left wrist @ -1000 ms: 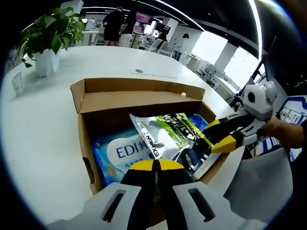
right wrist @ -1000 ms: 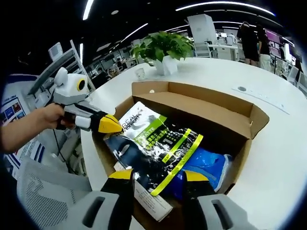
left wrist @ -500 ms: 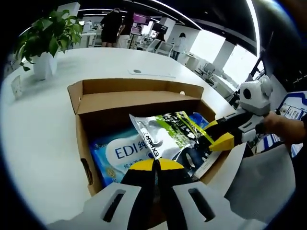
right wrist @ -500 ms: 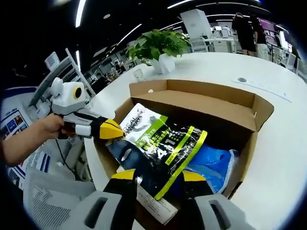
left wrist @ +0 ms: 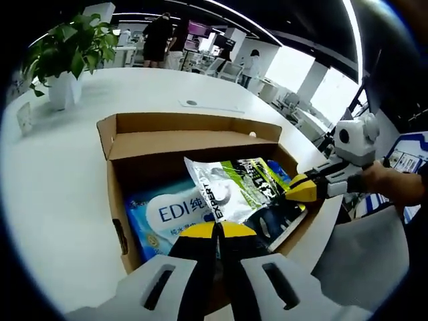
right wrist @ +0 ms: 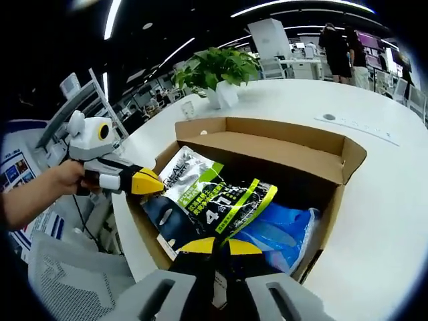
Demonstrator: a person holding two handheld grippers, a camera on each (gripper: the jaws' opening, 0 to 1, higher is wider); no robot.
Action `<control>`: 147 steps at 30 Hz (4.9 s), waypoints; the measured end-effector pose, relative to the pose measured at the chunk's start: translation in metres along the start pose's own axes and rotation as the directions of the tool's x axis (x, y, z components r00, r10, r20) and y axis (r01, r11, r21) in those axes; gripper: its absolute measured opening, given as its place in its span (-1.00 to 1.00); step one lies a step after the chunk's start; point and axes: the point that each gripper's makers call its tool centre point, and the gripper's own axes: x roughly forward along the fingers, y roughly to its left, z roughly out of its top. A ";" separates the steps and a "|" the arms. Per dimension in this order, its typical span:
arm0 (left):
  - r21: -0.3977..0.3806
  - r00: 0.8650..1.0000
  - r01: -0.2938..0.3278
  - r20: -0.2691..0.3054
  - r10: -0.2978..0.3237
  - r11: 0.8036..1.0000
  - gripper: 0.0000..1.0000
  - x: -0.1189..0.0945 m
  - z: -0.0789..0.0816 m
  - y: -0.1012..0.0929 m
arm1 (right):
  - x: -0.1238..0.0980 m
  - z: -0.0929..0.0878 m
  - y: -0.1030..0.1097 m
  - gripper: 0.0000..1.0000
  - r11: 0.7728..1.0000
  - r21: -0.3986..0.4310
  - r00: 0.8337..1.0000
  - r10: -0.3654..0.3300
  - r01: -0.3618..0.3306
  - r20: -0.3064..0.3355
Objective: Operate the shoe box by opening the lid, removing the specified soft item, and placing it in the target area until the item is outside and the box remains undamaged.
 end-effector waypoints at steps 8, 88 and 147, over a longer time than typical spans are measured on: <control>-0.004 1.000 -0.002 0.010 0.002 1.000 -1.00 -0.003 0.006 -0.005 | -0.009 0.008 0.001 -1.00 1.000 0.012 1.000 0.009 -0.010 0.026; 0.077 0.970 0.238 -0.063 -0.234 0.968 -1.00 0.098 0.056 -0.168 | -0.160 -0.026 -0.129 -1.00 0.954 0.188 0.969 -0.245 0.235 0.029; 0.192 0.980 0.143 -0.166 -0.112 0.971 -1.00 0.208 0.056 -0.181 | -0.142 -0.057 -0.240 -1.00 0.908 0.200 0.929 -0.363 0.369 -0.067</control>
